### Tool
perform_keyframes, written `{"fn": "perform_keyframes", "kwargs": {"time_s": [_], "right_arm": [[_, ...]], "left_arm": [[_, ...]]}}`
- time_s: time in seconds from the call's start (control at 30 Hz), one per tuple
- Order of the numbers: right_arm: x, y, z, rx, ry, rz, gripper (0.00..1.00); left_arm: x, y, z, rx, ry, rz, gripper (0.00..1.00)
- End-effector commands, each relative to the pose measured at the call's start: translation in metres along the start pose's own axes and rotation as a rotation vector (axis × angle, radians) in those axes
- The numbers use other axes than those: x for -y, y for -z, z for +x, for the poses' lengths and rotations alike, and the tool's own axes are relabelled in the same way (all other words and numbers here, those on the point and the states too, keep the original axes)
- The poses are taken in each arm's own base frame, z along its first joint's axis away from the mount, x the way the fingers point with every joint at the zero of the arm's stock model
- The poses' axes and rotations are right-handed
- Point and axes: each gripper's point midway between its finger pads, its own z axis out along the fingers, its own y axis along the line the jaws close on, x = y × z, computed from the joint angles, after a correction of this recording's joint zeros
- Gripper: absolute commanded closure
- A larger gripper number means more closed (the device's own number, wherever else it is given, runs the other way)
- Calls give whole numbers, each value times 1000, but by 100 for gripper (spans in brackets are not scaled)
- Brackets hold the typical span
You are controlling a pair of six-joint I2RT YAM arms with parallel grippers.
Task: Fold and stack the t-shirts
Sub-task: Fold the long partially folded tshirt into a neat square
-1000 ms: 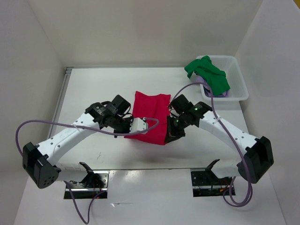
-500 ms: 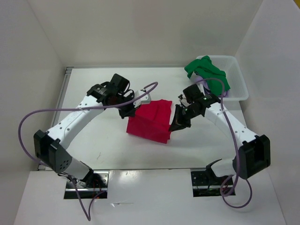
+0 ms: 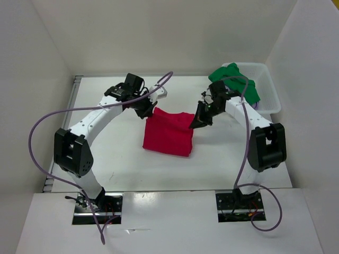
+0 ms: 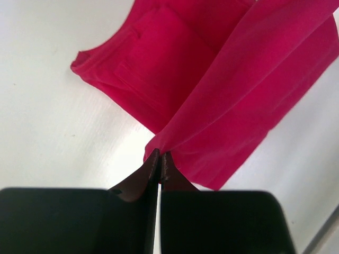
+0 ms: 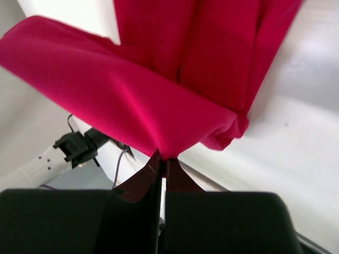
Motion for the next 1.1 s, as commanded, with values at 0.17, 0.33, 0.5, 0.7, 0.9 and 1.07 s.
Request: {"fn": "perform_keyframes", "kwargs": {"time_s": [0.17,0.33,0.5,0.7,0.9,1.07], "right_arm": [[8,-12,-52,64,9,-36,100],[7,-12,-75,128,-18,-52,100],[8,-23,-93,144,-40,-53,100],[18,-34,-117,217,-74,-15,100],[19,-38,-146,296,-86,7,94],[25,-44,-173,357,-89,48,91]], "left_arm": [[-44,-22,-33,94,15,-120,100],[-57,-28,-32,96,17,-153,100],[-66,-32,-35,112,-1,-187,100],[-81,-53,-25,77,-10,-219,100],[-96,-83,-10,31,4,-236,100],[-102,-91,-14,56,-6,-250,100]]}}
